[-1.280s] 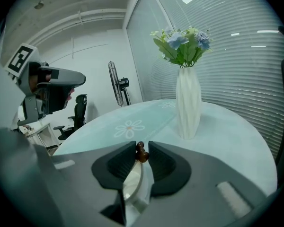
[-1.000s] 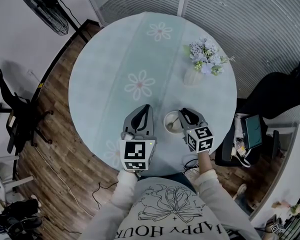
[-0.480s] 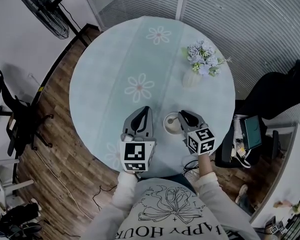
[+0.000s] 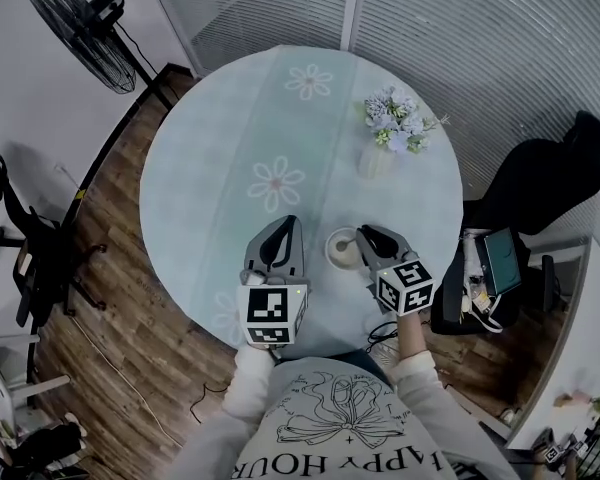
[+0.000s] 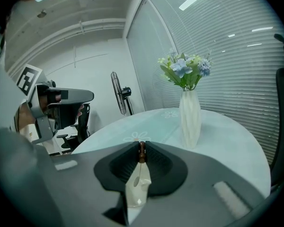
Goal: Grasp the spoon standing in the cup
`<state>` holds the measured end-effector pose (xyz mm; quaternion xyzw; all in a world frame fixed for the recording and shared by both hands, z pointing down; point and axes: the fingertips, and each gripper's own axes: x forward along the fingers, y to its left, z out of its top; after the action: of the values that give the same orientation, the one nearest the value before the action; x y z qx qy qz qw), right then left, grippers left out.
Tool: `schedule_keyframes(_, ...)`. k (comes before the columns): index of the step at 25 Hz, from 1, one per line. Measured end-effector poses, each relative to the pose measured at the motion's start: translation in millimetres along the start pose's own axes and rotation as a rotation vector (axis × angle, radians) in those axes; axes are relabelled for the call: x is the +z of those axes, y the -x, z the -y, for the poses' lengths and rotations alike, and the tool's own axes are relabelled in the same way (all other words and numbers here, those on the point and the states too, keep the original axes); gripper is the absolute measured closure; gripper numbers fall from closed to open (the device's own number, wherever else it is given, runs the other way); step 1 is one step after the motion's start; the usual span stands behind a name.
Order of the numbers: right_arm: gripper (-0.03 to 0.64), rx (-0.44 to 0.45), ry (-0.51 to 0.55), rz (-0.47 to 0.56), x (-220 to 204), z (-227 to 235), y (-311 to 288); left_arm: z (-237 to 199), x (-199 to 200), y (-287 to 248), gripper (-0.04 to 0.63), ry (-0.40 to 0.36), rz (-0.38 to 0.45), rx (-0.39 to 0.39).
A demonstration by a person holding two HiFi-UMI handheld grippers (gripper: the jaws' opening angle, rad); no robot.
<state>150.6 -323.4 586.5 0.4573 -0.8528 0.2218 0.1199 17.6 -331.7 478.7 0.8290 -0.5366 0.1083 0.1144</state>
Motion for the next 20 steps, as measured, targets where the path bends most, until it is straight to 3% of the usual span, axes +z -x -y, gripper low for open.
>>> schedule_keyframes(20, 0.566, -0.116, 0.043, 0.191, 92, -37, 64, 6, 49, 32, 0.591, -0.022, 0.104, -0.043)
